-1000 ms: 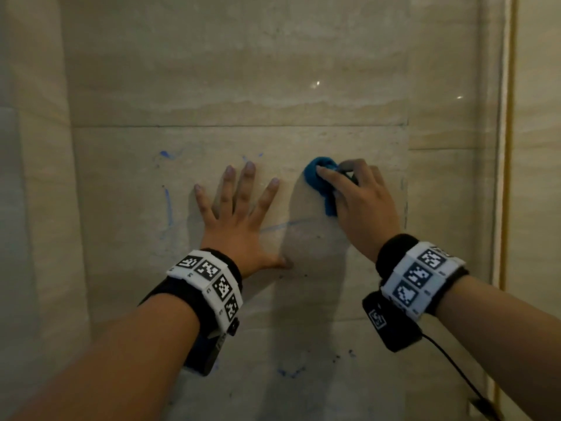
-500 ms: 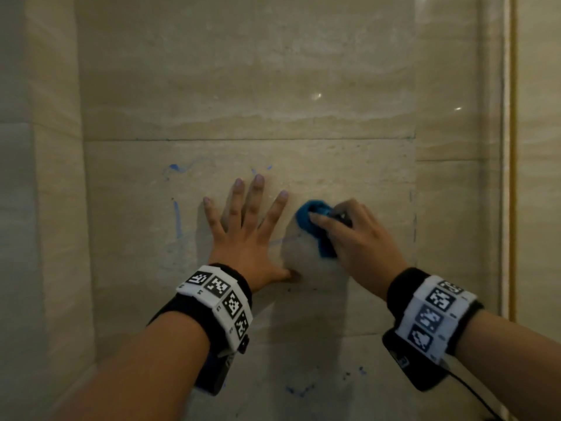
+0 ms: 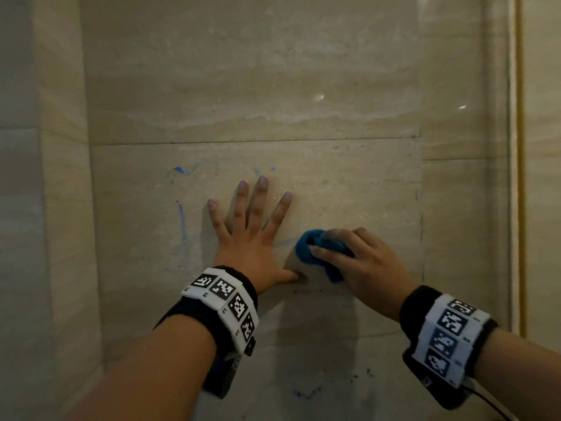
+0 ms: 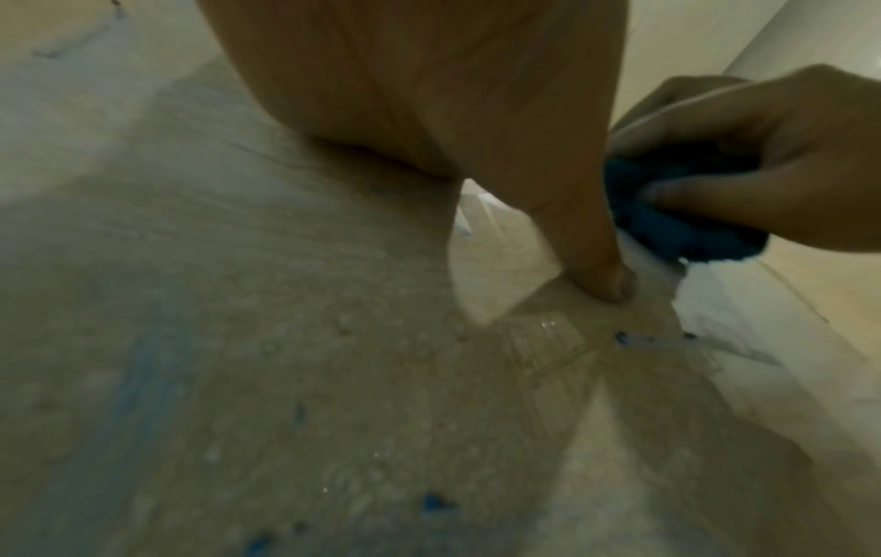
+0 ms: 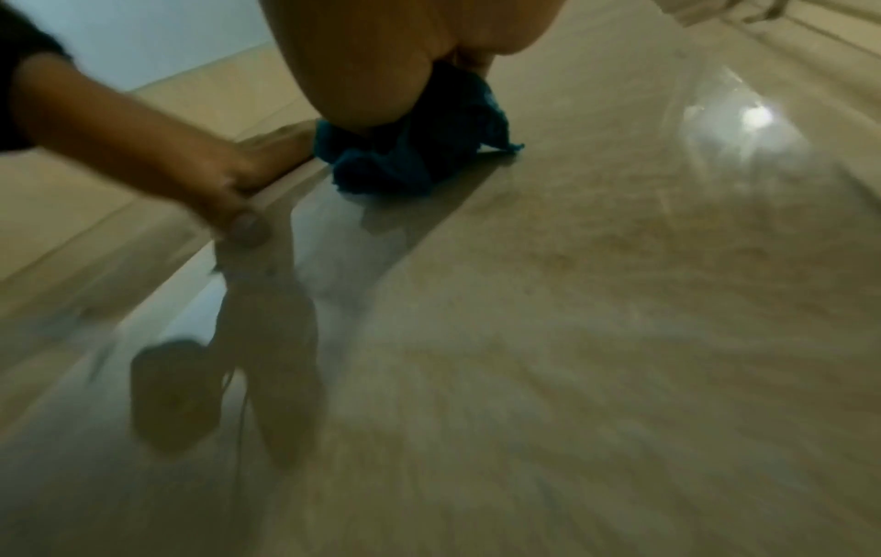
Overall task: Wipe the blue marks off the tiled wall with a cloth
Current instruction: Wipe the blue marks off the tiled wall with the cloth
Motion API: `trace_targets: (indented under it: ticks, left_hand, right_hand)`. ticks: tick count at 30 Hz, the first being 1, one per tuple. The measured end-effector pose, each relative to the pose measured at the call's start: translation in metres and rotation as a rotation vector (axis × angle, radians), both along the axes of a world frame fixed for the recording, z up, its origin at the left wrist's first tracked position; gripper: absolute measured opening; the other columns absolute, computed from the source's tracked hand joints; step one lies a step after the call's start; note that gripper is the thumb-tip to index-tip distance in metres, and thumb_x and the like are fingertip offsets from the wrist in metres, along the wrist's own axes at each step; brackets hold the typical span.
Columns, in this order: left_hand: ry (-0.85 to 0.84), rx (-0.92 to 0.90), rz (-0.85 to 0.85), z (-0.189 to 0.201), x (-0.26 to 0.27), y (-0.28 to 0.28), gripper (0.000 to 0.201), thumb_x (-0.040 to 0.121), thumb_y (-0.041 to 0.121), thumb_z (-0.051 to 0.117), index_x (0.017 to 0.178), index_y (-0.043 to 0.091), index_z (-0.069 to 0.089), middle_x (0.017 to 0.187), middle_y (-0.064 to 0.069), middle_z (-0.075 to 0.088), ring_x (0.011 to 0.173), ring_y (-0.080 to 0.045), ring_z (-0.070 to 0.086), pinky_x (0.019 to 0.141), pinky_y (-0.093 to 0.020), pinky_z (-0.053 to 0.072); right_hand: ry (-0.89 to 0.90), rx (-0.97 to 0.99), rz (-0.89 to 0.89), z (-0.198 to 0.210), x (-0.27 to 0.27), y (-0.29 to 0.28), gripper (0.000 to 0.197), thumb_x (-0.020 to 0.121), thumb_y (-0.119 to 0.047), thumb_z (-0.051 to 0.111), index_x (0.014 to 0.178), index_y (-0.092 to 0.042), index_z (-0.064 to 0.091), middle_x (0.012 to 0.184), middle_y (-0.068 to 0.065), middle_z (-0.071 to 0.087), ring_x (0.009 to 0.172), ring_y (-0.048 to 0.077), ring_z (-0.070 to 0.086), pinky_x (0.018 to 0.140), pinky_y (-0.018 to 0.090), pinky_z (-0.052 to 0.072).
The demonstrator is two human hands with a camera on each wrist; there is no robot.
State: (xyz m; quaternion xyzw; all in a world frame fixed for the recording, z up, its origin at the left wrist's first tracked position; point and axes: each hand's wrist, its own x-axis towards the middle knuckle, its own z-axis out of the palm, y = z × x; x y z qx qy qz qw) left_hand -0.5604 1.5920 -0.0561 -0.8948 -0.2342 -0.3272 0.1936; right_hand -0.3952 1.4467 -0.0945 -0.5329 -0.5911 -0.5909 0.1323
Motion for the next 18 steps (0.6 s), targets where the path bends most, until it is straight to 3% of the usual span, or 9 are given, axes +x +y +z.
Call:
trace_targets:
  ticks: [2, 5, 8, 10, 12, 18]
  left_hand:
    - [-0.007, -0.009, -0.012, 0.000, 0.000, 0.000, 0.131, 0.060, 0.087, 0.053, 0.128, 0.039, -0.048, 0.133, 0.000, -0.060, 0.125, -0.028, -0.052, 0.102, -0.067, -0.022]
    - [-0.013, -0.005, -0.015, 0.000, 0.001, 0.000, 0.132, 0.057, 0.089, 0.052, 0.129, 0.039, -0.047, 0.133, 0.000, -0.059, 0.126, -0.028, -0.051, 0.102, -0.068, -0.021]
    - [-0.018, -0.003, -0.006, 0.000, 0.001, 0.000, 0.132, 0.058, 0.088, 0.052, 0.130, 0.039, -0.046, 0.133, 0.000, -0.059, 0.125, -0.028, -0.052, 0.102, -0.068, -0.022]
    - [-0.023, -0.003, -0.013, 0.000, 0.001, 0.000, 0.131, 0.058, 0.088, 0.053, 0.130, 0.040, -0.046, 0.132, 0.001, -0.060, 0.124, -0.027, -0.053, 0.100, -0.066, -0.025]
    - [-0.031, 0.000, -0.019, 0.000, 0.001, 0.000, 0.131, 0.058, 0.089, 0.052, 0.128, 0.040, -0.047, 0.132, 0.001, -0.060, 0.124, -0.027, -0.053, 0.100, -0.066, -0.025]
    - [-0.070, 0.059, -0.010, -0.002, 0.003, 0.002, 0.128, 0.061, 0.088, 0.049, 0.127, 0.038, -0.049, 0.135, -0.001, -0.058, 0.127, -0.029, -0.050, 0.097, -0.065, -0.028]
  right_hand:
    - [0.039, 0.048, -0.010, 0.012, -0.001, -0.002, 0.035, 0.086, -0.014, 0.056, 0.121, -0.015, 0.060, 0.120, 0.012, 0.045, 0.084, 0.031, 0.050, 0.074, 0.041, 0.051]
    - [0.113, 0.221, -0.021, 0.038, -0.007, 0.003, 0.035, 0.089, -0.014, 0.042, 0.119, -0.012, 0.062, 0.122, 0.012, 0.042, 0.084, 0.034, 0.050, 0.076, 0.041, 0.050]
    - [0.150, 0.300, -0.015, 0.055, -0.011, 0.011, 0.032, 0.086, -0.005, 0.054, 0.116, -0.011, 0.064, 0.128, 0.014, 0.046, 0.088, 0.034, 0.050, 0.078, 0.041, 0.049]
    - [0.129, 0.300, -0.022, 0.055, -0.011, 0.015, 0.033, 0.087, -0.006, 0.050, 0.116, -0.011, 0.064, 0.127, 0.014, 0.052, 0.086, 0.032, 0.047, 0.077, 0.040, 0.048]
    - [0.089, 0.247, -0.015, 0.045, -0.010, 0.016, 0.035, 0.087, -0.009, 0.046, 0.117, -0.012, 0.065, 0.124, 0.013, 0.056, 0.084, 0.029, 0.042, 0.075, 0.039, 0.047]
    - [0.000, -0.004, 0.042, -0.021, 0.000, 0.006, 0.034, 0.080, -0.011, 0.066, 0.114, -0.017, 0.068, 0.126, 0.004, 0.045, 0.087, 0.024, 0.044, 0.073, 0.035, 0.050]
